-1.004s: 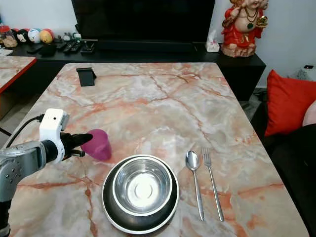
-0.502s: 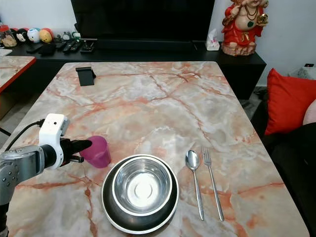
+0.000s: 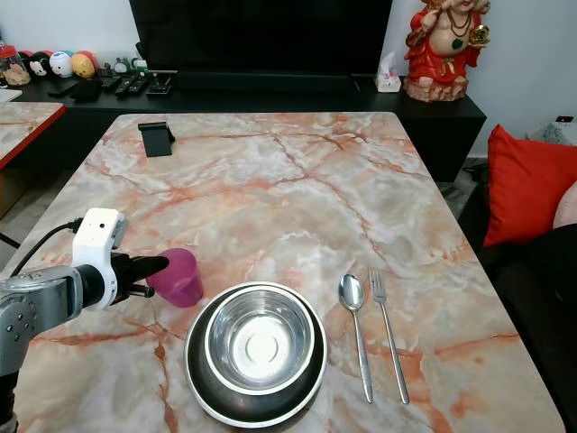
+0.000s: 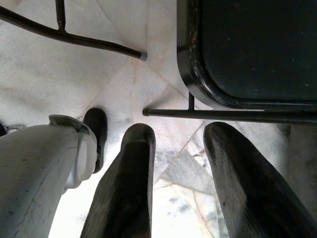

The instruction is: Setting the table

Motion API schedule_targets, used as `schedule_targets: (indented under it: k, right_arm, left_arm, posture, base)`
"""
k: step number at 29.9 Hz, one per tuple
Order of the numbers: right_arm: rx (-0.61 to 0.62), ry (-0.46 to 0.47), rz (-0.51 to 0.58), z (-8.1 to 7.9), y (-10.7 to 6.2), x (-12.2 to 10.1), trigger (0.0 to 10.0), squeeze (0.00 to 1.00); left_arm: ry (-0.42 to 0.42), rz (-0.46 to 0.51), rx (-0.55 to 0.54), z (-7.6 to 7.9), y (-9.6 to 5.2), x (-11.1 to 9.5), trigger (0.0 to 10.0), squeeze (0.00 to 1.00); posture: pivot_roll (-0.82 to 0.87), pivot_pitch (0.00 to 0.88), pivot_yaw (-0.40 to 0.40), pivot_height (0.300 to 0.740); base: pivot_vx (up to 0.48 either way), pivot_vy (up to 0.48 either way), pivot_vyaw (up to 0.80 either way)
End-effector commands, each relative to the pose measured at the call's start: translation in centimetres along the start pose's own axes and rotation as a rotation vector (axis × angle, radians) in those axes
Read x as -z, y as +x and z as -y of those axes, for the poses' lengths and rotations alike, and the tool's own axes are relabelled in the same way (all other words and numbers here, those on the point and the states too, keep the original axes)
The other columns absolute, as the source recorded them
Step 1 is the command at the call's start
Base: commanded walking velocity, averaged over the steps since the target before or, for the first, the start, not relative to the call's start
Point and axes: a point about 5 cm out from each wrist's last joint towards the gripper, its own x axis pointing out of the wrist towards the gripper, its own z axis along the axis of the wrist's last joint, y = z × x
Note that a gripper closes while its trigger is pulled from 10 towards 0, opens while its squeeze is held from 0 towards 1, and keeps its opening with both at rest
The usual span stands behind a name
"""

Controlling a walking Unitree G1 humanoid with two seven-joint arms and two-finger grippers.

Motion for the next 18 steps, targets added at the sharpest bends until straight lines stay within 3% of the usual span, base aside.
schedule_targets:
  k: [1,2,3,4,5,12,13,14,15,18]
  right_arm:
    - [0.003,-0.002,-0.003,0.2,0.0,0.0,10.0,0.00]
    - [0.003,-0.002,-0.003,0.2,0.0,0.0,10.0,0.00]
    - [0.003,-0.001,-0.003,0.2,0.0,0.0,10.0,0.00]
    - [0.003,-0.001,-0.003,0.2,0.0,0.0,10.0,0.00]
    - [0.003,0.000,-0.003,0.1,0.0,0.0,10.0,0.00]
    - [0.003,0.002,-0.004,0.1,0.0,0.0,10.0,0.00]
    - [0.003,0.003,-0.004,0.1,0.0,0.0,10.0,0.00]
    - [0.003,0.003,-0.003,0.1,0.0,0.0,10.0,0.00]
    - [0.003,0.004,-0.003,0.1,0.0,0.0,10.0,0.00]
    - [0.003,0.004,-0.003,0.1,0.0,0.0,10.0,0.00]
  left_arm:
    - [0.016,0.021,-0.005,0.2,-0.2,-0.4,10.0,0.29]
    - [0.016,0.022,-0.005,0.2,-0.2,-0.4,10.0,0.32]
    - [0.015,0.024,-0.004,0.2,-0.2,-0.5,10.0,0.53]
    - [0.015,0.024,-0.004,0.2,-0.2,-0.5,10.0,0.53]
    - [0.015,0.027,-0.005,0.2,-0.2,-0.5,10.0,0.72]
    - [0.019,0.033,-0.013,0.2,-0.1,-0.7,10.0,0.71]
    - [0.020,0.035,-0.015,0.2,-0.1,-0.8,10.0,0.43]
    - [0.021,0.039,-0.015,0.2,-0.1,-0.9,10.0,0.43]
    - [0.019,0.048,-0.017,0.2,-0.1,-1.0,10.0,0.00]
    - [0.022,0.078,-0.026,0.1,-0.2,-1.5,10.0,0.00]
  posture:
    - [-0.01,0.000,-0.012,0.732]
    - [-0.01,0.000,-0.012,0.732]
    - [-0.01,0.000,-0.011,0.732]
    - [-0.01,0.000,-0.011,0.732]
    - [-0.01,0.000,-0.010,0.732]
    - [-0.01,0.000,-0.012,0.732]
    - [-0.01,0.000,-0.012,0.732]
    - [-0.01,0.000,-0.012,0.732]
    - [-0.01,0.000,-0.012,0.732]
    - [0.00,0.000,-0.014,0.732]
  base:
    - [0.000,0.000,0.00]
    - [0.000,0.000,0.00]
    - [0.000,0.000,0.00]
    - [0.000,0.000,0.00]
    - [0.000,0.000,0.00]
    - [0.000,0.000,0.00]
    - [0.000,0.000,0.00]
    - [0.000,0.000,0.00]
    - [0.000,0.000,0.00]
    - [0.000,0.000,0.00]
